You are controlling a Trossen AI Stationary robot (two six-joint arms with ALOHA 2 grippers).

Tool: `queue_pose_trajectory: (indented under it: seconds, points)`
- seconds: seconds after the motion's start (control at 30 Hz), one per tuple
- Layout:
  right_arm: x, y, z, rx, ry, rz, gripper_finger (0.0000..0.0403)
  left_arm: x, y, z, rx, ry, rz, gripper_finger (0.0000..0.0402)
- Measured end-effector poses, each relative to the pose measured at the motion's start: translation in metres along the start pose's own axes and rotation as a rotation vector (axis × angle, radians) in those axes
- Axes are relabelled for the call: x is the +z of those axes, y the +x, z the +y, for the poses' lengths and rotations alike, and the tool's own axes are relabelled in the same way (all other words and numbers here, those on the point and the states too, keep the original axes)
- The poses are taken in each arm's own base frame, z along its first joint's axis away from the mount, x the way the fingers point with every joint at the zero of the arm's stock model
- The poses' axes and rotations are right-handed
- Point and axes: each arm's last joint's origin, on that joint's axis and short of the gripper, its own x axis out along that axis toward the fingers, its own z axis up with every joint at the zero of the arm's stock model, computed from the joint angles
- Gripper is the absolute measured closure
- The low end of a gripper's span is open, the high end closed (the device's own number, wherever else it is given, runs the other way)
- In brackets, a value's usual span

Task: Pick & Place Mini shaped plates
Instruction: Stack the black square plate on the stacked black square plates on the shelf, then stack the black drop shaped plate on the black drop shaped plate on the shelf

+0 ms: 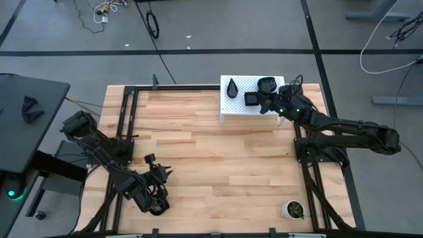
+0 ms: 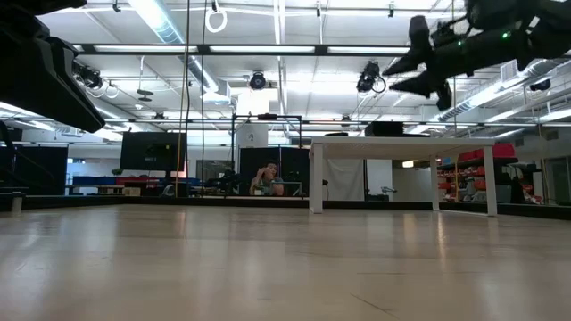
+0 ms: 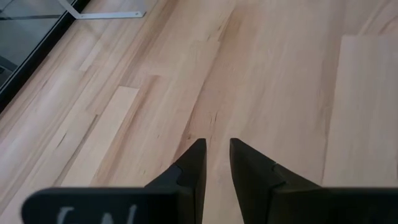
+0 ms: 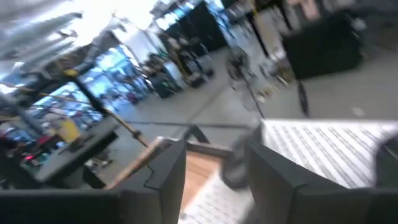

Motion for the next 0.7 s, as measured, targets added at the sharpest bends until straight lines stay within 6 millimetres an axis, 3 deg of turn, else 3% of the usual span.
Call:
queue_pose_trajectory:
  seconds: [0.2,0.33,0.53,0.7]
  points:
    - [0.0,-0.015,0.029,0.206,-0.15,-0.034,0.0249,0.001,0.0,-0.002,-0.013,-0.029,-0.007,0.0326]
    - [-0.015,-0.03,0.063,0.422,-0.241,-0.04,0.026,0.004,0.005,0.001,-0.004,-0.207,0.023,0.0326]
    - [-0.049,-0.054,0.106,0.576,-0.353,-0.06,0.0274,0.006,0.014,0.022,-0.01,-0.335,0.391,0.0326]
    - [-0.08,-0.059,0.119,0.604,-0.39,0.009,0.0279,-0.008,0.003,0.034,0.072,-0.428,0.73,0.0326]
